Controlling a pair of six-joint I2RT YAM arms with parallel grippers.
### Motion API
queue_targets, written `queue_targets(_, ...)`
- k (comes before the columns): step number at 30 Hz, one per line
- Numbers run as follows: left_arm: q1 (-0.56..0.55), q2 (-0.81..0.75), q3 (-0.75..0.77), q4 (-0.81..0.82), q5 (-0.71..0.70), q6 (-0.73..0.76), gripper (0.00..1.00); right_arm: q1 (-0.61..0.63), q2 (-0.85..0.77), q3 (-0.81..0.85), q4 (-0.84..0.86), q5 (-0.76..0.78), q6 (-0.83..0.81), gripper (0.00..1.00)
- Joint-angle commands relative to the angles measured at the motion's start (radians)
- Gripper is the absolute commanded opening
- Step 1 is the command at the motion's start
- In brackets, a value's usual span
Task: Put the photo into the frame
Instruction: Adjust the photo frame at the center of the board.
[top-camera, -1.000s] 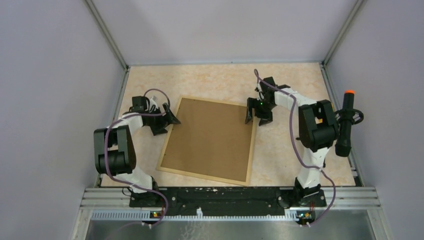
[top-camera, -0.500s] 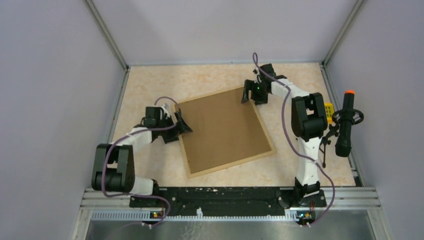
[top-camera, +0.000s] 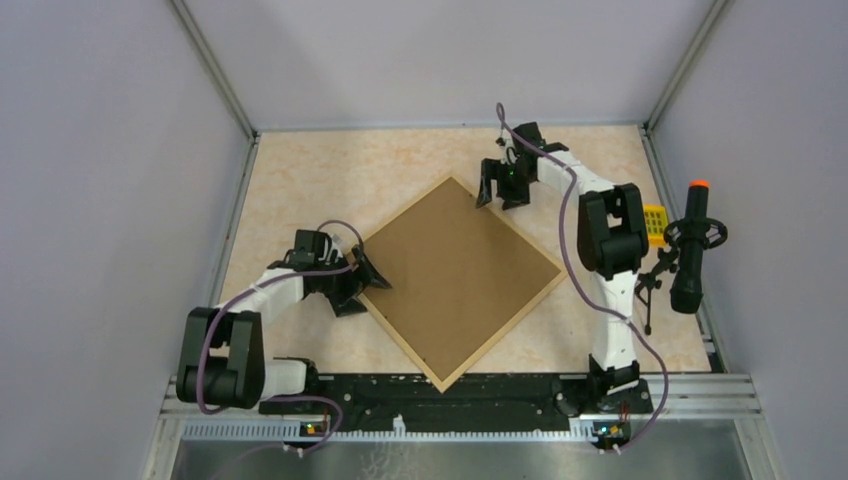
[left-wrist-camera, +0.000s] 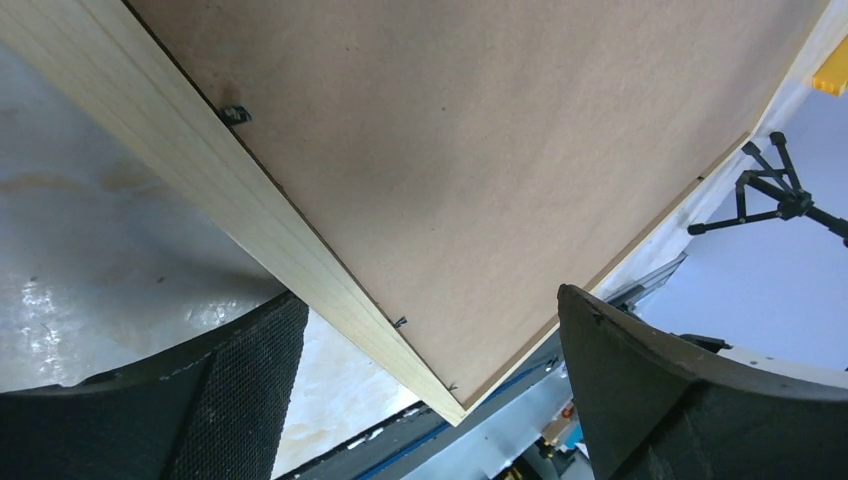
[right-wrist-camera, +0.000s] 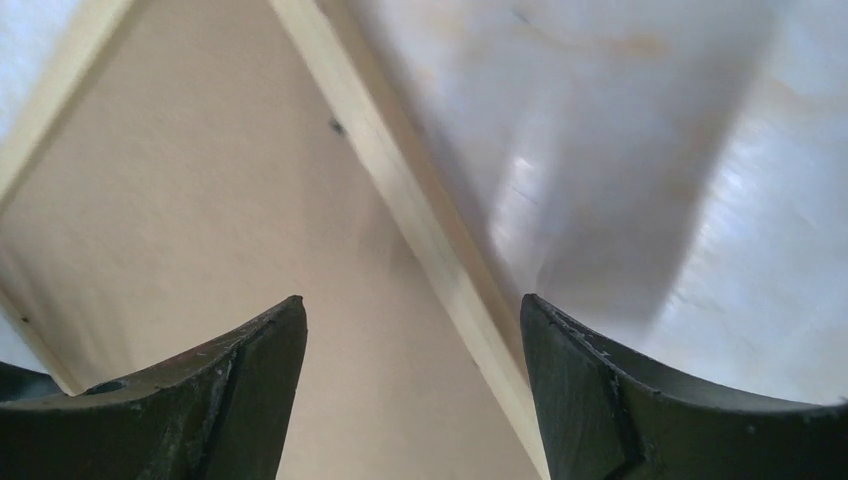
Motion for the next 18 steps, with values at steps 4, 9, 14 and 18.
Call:
queue_targets(4,0.019,0.056,0.051,-0.061,-0.082,0.067,0.99,-0.037,-0.292,-0.191,-0.159,0.333,0.053,0.77)
queue_targets(9,0.022,-0.159,0.112,-0.057,-0.3,0.153,0.99,0.024,-0.585,-0.493,-0.136,0.506,0.124,0.77)
queue_targets(14,0.024,-0.068,0.243,0.141,-0.282,0.206,0.99,0.032,-0.868,-0.796,-0.07,0.426,0.264,0.77)
queue_targets(18,0.028,0.248,0.457,0.171,-0.197,0.214,0.99,0.032,-0.973,-0.964,0.025,0.322,0.386,0.76)
